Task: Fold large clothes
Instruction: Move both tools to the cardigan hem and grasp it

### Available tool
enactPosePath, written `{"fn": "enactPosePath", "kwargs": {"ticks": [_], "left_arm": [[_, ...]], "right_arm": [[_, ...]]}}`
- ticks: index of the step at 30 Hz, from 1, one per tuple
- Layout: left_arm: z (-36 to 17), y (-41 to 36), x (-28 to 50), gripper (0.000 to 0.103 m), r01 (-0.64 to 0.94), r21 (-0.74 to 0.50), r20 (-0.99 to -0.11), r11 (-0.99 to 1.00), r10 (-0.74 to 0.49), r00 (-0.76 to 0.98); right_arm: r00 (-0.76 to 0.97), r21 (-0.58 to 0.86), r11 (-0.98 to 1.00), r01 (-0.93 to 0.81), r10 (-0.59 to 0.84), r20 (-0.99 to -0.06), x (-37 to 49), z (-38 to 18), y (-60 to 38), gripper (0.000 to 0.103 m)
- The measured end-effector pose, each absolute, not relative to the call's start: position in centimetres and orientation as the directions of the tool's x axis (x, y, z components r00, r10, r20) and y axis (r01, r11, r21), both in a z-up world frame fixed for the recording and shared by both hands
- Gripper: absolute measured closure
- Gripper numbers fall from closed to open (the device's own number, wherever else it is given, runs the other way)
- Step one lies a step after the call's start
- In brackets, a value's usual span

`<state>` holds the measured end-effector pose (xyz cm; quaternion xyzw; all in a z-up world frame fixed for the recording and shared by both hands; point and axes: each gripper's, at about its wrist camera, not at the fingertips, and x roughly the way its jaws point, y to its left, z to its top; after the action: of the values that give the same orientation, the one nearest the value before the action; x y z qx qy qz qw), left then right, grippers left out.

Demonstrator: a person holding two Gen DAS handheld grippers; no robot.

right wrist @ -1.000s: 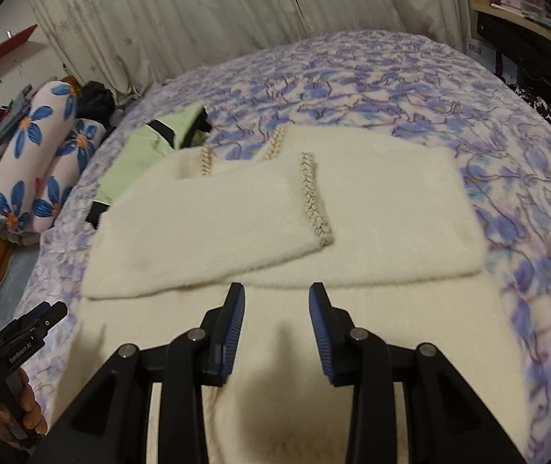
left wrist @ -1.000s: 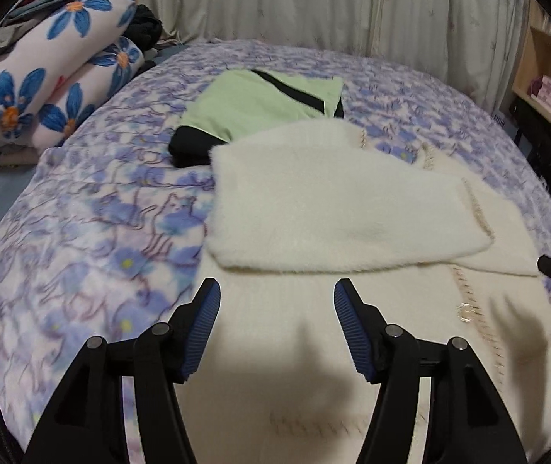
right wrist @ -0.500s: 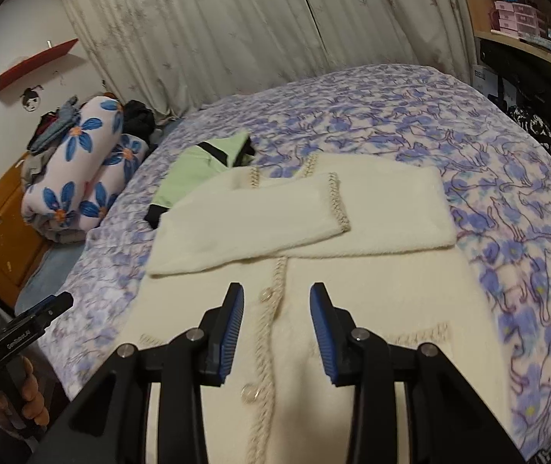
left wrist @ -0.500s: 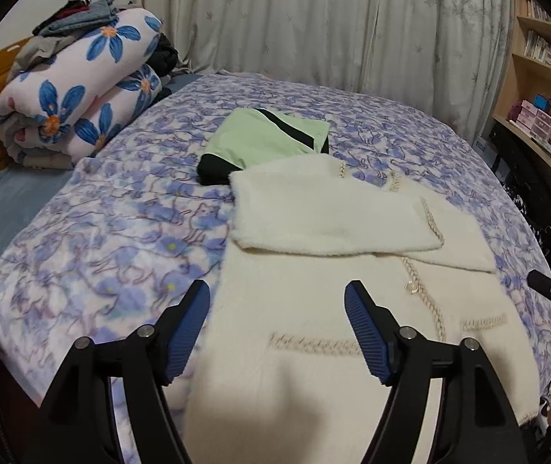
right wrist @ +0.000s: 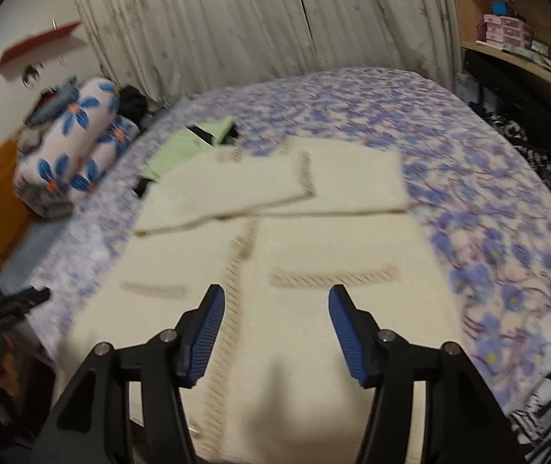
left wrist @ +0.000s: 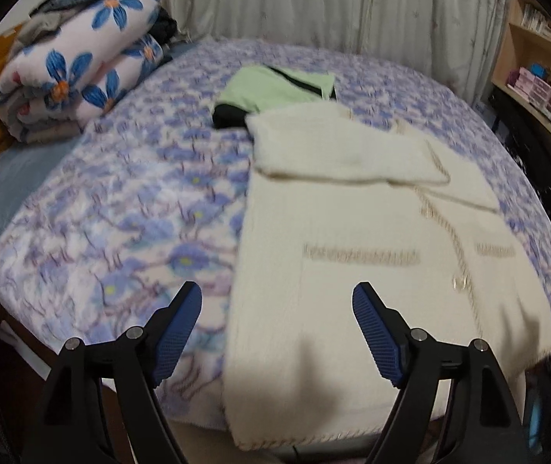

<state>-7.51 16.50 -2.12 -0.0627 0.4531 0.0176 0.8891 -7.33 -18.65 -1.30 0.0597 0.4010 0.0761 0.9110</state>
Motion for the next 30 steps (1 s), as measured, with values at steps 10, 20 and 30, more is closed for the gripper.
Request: {"fn": "enactPosePath", "kwargs": {"ticks": [10,20,30], "left_arm": [[-10.3,19.4,-8.1,0.024,-0.099,-0.280,-0.867,0.955,-0.207,0.453],[-11.8,19.4,-8.8,0.024,-0.024,-0.301,-0.842,0.953,-0.255,0.476],[-12.2,18.6,-9.6,0.024,0.074,-0.337,-0.837,0.939,-0.335,0.434]], "right_arm": [[0.633,0.135,0.990,-0.039,0.130,-0.764,-10.2,-5.1,-23.7,0.047],[0.580,0.138,0.989,0.054,0.081,-0.810,-10.7,-8.9,-29.3,0.047],[0.544,0.217,0.967,0.132,0.112,-0.832,-11.4,-10.8,-34.1,0.047]]}}
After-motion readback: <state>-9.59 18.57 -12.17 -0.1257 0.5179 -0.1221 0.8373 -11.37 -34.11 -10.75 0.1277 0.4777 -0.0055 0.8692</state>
